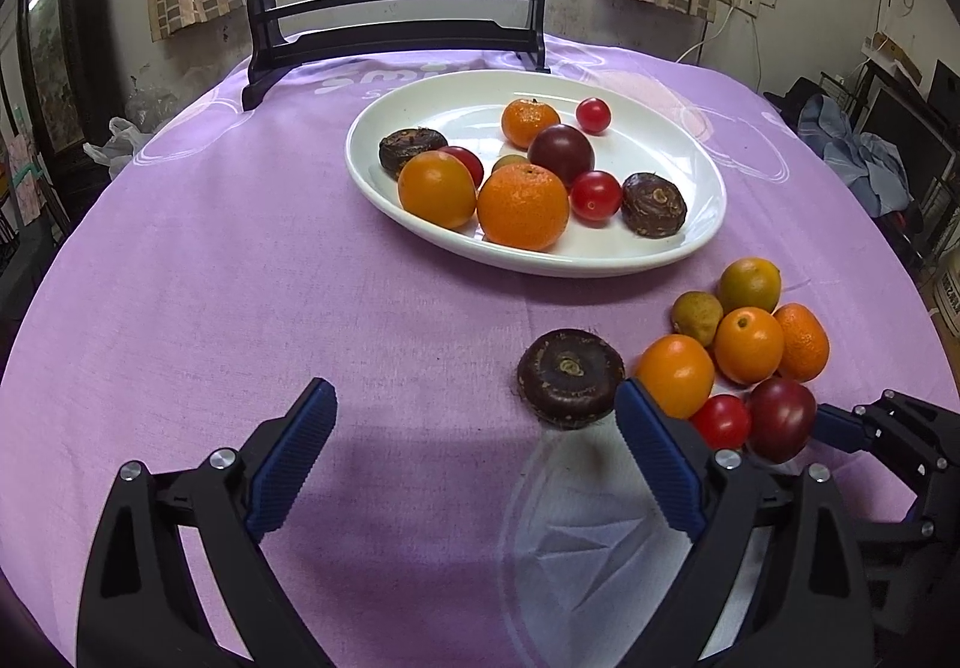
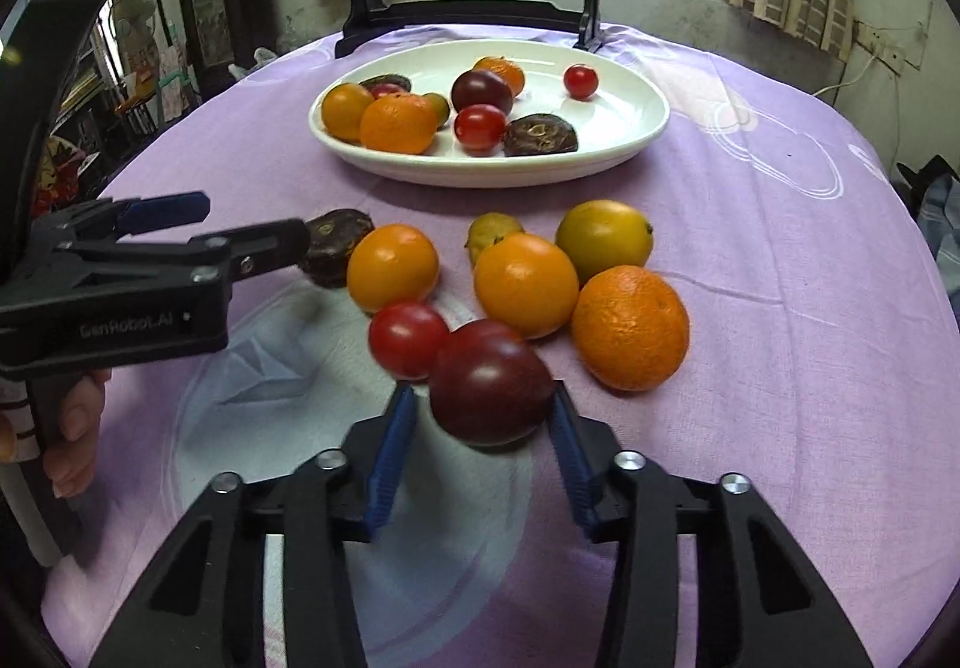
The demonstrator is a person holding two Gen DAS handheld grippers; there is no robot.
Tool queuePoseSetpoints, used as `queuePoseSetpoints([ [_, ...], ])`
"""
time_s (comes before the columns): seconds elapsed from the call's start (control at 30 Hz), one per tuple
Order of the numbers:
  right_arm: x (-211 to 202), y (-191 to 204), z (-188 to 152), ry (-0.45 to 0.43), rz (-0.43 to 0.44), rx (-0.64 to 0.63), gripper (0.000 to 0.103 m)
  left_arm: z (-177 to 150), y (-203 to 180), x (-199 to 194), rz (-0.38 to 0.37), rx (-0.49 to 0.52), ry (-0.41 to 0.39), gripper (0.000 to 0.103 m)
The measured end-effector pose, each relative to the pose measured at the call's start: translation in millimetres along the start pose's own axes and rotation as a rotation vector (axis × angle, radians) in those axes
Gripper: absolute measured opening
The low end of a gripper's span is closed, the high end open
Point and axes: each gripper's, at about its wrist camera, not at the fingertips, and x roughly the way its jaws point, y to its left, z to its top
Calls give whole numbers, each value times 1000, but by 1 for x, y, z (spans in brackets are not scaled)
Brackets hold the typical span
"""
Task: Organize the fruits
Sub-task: 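Grasp a dark-red tomato with the right tool while the left tool grasps a brown dried fruit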
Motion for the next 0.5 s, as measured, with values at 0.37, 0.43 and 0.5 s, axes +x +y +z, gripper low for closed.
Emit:
queuePoseSetpoints([
  [0.37, -7, -4, -7, 11, 43, 8, 40, -2, -2, 9, 20, 16, 26, 92],
  [0.43, -8, -3, -7, 11, 42, 3, 40, -3, -3, 9, 16, 22, 28, 92],
  [0.5, -10, -3, -7, 6, 46, 1, 40, -4, -6, 9, 14, 34, 27, 92],
])
